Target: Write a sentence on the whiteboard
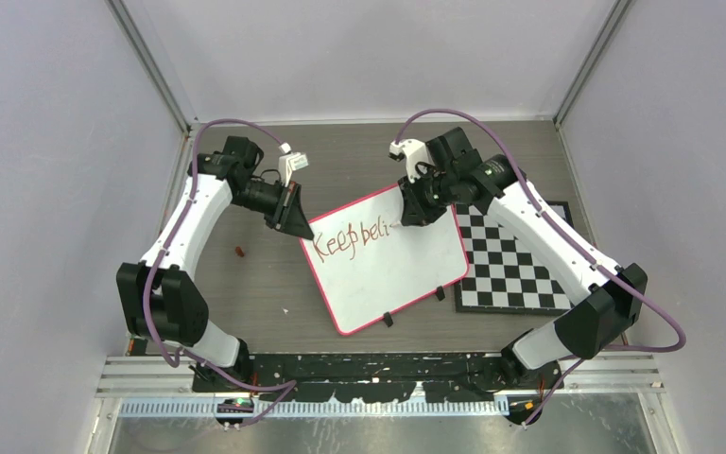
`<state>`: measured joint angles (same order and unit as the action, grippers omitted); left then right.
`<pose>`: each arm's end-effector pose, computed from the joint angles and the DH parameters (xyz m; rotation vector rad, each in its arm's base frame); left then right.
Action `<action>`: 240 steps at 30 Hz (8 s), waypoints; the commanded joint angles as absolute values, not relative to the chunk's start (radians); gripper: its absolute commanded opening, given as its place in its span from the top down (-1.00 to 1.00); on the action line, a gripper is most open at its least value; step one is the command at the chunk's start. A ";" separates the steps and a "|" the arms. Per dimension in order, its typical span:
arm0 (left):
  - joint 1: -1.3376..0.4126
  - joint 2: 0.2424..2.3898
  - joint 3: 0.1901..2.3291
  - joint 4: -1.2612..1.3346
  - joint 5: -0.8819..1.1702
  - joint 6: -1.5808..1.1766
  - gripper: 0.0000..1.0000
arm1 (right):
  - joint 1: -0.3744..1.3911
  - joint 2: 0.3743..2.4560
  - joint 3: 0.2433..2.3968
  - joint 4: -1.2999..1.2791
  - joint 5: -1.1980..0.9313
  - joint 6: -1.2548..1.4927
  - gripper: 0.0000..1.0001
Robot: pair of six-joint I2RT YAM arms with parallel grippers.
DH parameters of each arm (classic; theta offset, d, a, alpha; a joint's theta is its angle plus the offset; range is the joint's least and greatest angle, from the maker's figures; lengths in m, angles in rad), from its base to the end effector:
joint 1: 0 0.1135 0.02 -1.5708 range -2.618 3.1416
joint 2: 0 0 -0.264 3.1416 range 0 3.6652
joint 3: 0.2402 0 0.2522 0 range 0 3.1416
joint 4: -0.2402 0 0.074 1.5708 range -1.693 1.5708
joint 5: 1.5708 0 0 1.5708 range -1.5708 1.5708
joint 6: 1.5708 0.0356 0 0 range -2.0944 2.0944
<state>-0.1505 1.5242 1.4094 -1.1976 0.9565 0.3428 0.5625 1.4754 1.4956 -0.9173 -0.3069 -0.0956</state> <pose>0.2745 -0.0711 0.3174 0.7794 2.4009 -1.2682 0.2530 0.1722 0.3569 -0.9342 2.3177 0.5776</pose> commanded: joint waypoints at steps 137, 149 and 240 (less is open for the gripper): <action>-0.173 1.489 1.398 -1.181 0.913 0.324 1.00 | 0.514 1.401 1.543 -1.005 -0.280 -0.138 1.00; -0.180 1.488 1.397 -1.182 0.905 0.326 1.00 | 0.482 1.402 1.540 -1.018 -0.333 -0.146 0.99; -0.183 1.500 1.404 -1.183 0.902 0.326 1.00 | 0.442 1.451 1.586 -1.022 -0.330 -0.190 0.99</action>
<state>-0.1749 1.5177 1.4078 -1.1954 0.9379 0.3256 0.4385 1.4860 1.5040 -1.0206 -0.3397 -0.1730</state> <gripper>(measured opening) 0.118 0.169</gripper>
